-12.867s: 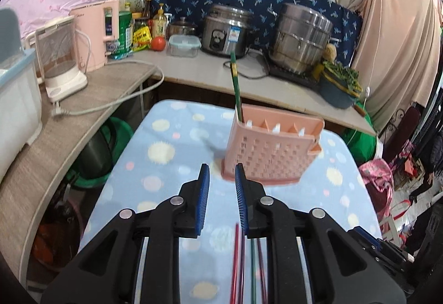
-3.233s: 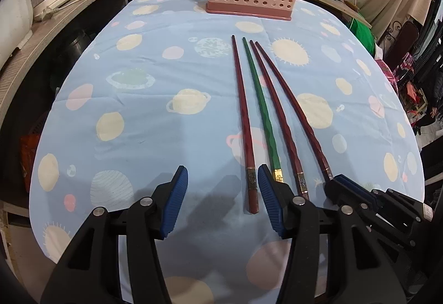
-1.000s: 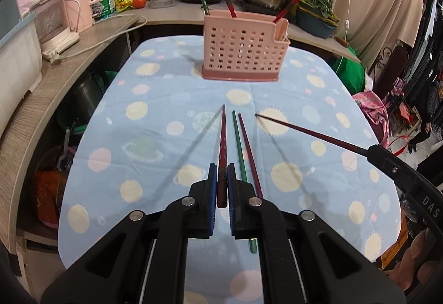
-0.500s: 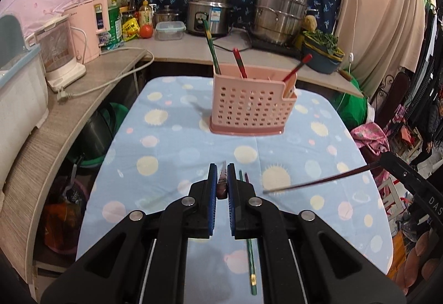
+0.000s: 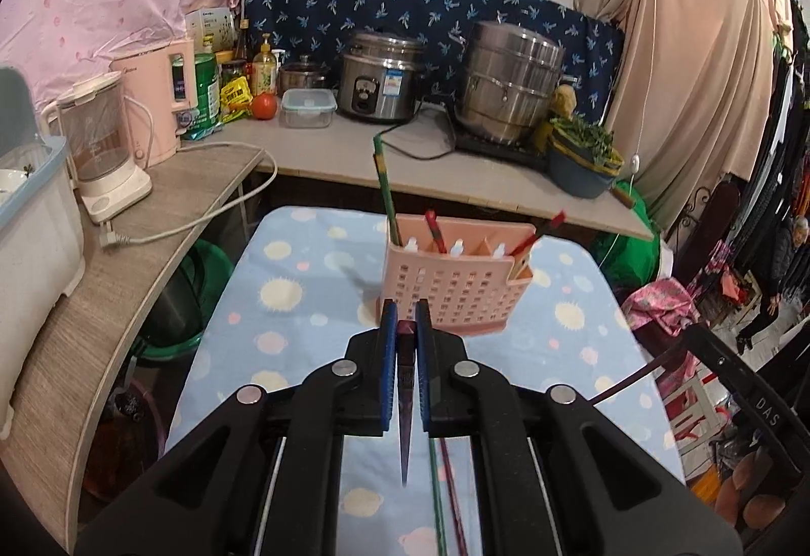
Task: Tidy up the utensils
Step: 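Lift both dark red chopsticks and carry them over the pink basket, then open the left tool while the right tool opens, dropping both chopsticks into the basket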
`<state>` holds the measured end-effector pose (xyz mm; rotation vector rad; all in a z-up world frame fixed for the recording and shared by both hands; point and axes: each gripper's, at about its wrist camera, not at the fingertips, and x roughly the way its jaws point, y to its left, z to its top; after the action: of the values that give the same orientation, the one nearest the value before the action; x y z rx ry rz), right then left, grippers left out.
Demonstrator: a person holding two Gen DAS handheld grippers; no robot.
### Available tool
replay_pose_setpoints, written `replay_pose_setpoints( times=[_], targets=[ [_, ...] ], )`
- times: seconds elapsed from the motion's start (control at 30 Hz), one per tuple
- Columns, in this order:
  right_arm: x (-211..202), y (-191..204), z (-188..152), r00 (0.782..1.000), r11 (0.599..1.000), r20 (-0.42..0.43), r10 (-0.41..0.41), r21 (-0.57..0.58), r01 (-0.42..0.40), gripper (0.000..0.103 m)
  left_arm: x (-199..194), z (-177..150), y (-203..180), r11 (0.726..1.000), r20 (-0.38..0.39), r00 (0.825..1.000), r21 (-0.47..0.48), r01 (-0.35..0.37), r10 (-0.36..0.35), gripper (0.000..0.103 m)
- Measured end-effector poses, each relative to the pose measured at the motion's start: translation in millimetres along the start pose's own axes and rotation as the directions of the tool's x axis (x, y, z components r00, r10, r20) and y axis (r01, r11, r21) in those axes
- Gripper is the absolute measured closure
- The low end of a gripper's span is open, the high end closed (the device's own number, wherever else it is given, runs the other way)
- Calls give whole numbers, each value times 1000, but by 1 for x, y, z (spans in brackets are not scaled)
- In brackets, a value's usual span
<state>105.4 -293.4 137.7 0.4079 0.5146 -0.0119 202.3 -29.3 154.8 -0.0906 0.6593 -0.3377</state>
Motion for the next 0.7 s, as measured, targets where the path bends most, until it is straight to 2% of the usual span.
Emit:
replay_pose_setpoints(
  times=[0.23,0.47,0.7],
  targets=[
    [2,0,47,997,999,78,29,21,-30,96,-13,56,-3,999,111,993,-25,28,-25,96],
    [15,6,100,986,998,156,52,29,-57,96,-18,112,-11,998,220,975,-46,47,-36,96],
    [43,16,138,979,997,194,57,40,-66,96,-16,160,-26,997,305,951,-43,64,-48,96]
  ],
)
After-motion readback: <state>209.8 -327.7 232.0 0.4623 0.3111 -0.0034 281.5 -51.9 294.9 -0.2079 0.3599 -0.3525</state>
